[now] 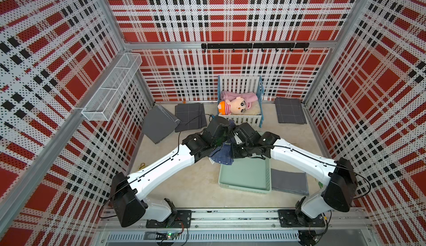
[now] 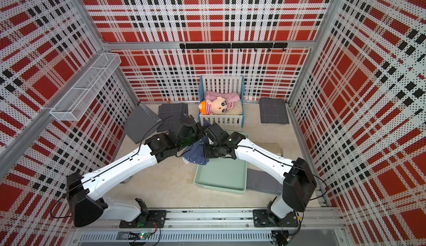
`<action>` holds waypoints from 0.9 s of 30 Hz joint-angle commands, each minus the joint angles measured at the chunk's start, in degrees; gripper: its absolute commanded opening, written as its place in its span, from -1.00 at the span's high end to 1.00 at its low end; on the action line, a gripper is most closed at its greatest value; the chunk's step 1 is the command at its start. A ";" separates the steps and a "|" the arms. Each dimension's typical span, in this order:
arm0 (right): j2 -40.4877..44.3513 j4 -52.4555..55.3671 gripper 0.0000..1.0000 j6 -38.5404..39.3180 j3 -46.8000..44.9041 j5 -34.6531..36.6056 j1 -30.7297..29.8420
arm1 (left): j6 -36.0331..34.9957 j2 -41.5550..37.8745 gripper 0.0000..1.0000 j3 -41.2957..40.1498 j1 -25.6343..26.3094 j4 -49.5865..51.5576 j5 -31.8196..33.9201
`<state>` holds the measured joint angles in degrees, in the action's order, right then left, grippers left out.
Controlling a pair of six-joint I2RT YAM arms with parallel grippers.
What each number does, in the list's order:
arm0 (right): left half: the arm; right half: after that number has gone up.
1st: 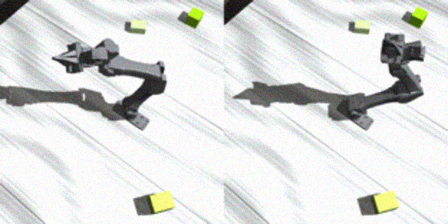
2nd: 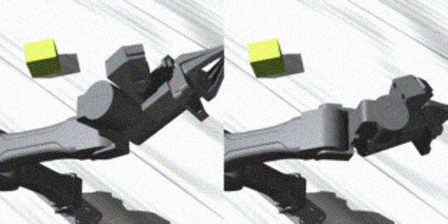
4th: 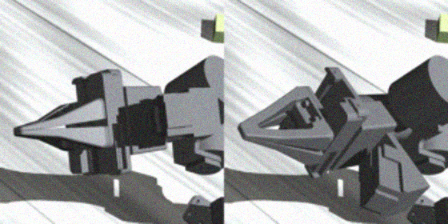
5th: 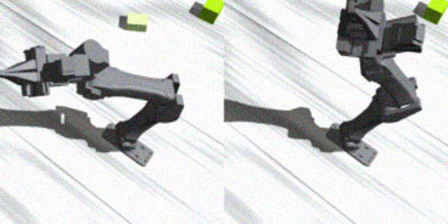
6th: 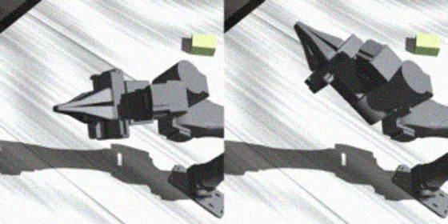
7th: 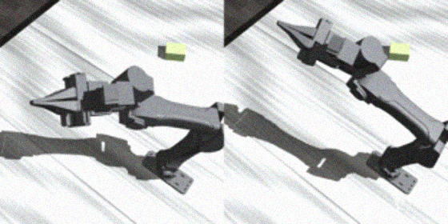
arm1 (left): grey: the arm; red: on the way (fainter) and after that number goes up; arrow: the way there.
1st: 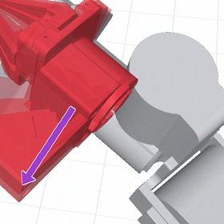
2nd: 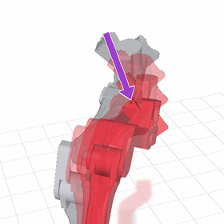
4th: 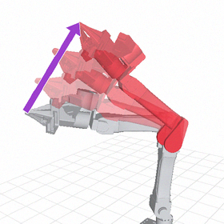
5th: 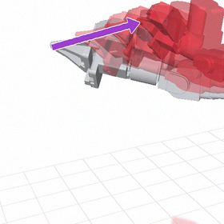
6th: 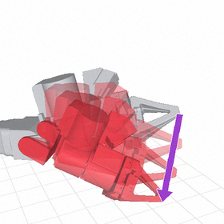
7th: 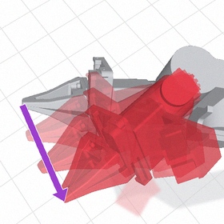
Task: Put the folded pillowcase in the basket
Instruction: Place the pillowcase in the basket.
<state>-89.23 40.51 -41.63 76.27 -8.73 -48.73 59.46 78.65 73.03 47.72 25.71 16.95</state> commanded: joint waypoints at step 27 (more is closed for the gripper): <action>10.53 -0.42 1.00 -3.71 -25.44 2.84 13.83 | 2.12 20.18 1.00 -6.16 1.64 -15.43 -6.36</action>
<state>-77.30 43.94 -45.82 52.18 -2.20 -35.05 60.90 97.62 68.07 50.61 11.97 12.67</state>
